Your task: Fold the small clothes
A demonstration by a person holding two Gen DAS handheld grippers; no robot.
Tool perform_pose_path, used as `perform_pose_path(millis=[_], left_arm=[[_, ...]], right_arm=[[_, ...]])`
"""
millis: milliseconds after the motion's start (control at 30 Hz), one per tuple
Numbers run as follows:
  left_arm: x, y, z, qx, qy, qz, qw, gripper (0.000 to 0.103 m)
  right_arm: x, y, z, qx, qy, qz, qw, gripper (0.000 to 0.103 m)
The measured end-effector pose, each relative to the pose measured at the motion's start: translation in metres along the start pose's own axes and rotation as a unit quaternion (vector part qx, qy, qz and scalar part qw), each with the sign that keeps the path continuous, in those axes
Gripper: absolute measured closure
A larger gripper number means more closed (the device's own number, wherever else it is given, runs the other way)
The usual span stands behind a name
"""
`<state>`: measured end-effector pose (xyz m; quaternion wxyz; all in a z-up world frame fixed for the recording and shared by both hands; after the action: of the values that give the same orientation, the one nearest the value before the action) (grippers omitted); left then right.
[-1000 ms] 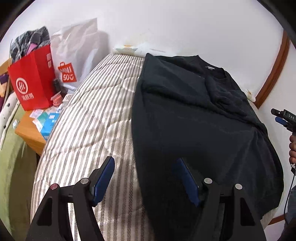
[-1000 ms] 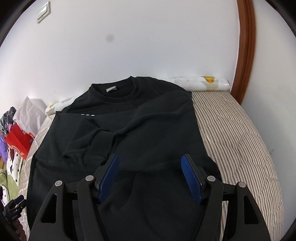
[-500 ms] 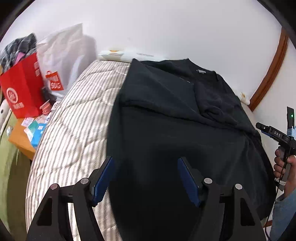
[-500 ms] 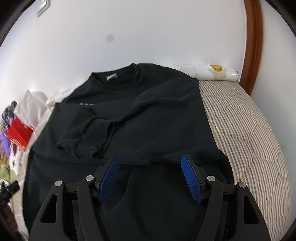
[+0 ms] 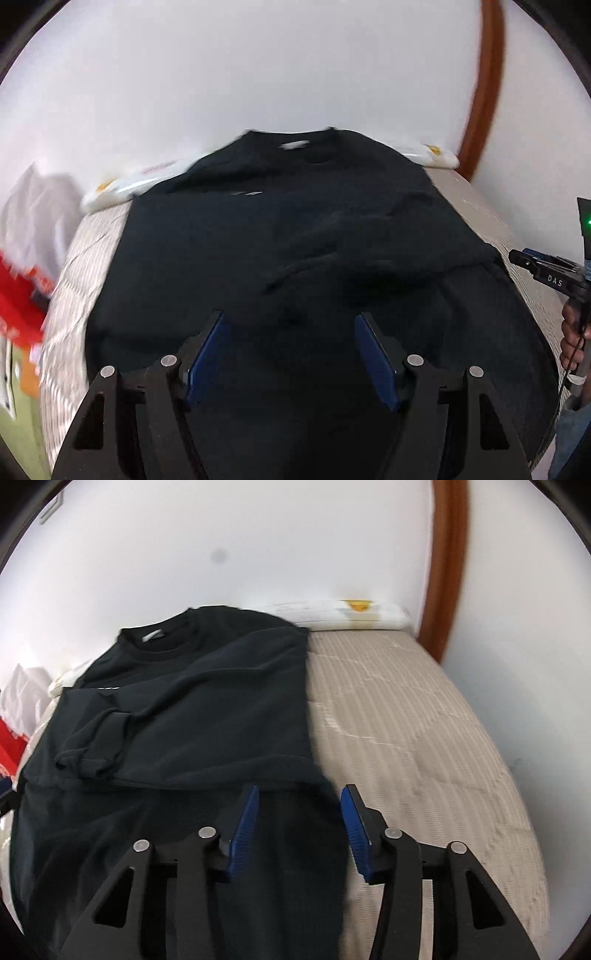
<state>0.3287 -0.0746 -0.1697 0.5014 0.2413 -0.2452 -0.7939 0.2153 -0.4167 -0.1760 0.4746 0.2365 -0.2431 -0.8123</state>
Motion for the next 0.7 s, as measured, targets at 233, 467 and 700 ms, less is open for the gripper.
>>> perform_pose_path(millis=[233,467,700], left_arm=[[0.042,0.037,-0.047,-0.011,-0.029,-0.002,0.9995,0.035],[0.071,0.049,-0.097,-0.033,-0.017,-0.026,0.999,0.035],[0.081,0.043,-0.124,-0.038,0.036,-0.058,0.9969,0.036]], right_arm=[[0.022,-0.007,0.011,0.0,-0.005,0.016,1.0,0.058],[0.03,-0.014,0.016,0.002,0.022,0.025,0.999,0.058],[0.037,-0.016,0.019,0.0,0.04,0.011,0.999,0.058]])
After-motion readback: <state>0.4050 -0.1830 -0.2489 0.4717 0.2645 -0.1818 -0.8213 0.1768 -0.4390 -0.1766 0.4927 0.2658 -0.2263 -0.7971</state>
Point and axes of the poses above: each gripper's, at about its wrist camera, not at the fingertips, and z roughly against the way its jaws point, x to its right, y to its top, the point moved 9 cm from there along -z, roughly the way its jaws point, and after that the axes turned 13 degrees about -z, right-handed, at the moved point
